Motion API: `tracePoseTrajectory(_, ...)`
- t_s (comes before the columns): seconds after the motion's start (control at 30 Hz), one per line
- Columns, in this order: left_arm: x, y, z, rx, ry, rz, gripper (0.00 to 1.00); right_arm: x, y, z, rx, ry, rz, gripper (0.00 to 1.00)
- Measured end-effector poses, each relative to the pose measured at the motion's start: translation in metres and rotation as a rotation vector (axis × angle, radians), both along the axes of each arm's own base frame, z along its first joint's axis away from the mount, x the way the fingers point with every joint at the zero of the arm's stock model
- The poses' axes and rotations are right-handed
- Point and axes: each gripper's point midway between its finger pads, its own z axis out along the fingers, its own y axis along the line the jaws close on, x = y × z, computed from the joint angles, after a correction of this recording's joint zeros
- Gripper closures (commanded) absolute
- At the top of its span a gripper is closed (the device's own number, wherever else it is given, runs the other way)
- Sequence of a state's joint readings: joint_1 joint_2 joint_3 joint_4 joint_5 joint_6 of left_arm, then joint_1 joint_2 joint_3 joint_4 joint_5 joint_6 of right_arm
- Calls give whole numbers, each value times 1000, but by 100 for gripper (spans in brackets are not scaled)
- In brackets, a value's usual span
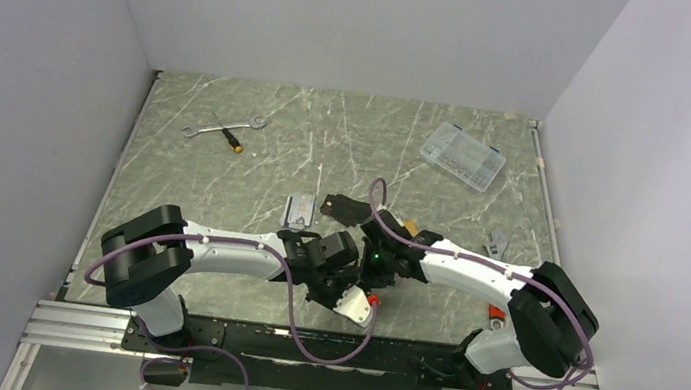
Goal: Put the credit cards into the card holder
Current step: Close the card holder at the center of the board.
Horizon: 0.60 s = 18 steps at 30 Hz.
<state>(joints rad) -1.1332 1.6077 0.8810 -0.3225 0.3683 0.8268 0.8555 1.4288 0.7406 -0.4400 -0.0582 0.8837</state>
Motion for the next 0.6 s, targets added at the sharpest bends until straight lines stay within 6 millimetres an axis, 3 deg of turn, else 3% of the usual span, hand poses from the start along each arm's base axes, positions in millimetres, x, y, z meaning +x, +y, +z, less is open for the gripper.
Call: tracePoseTrajectory(0.6,0,1,0,3,0,-3,75,-9,-7,6,-30,-123,-156,100)
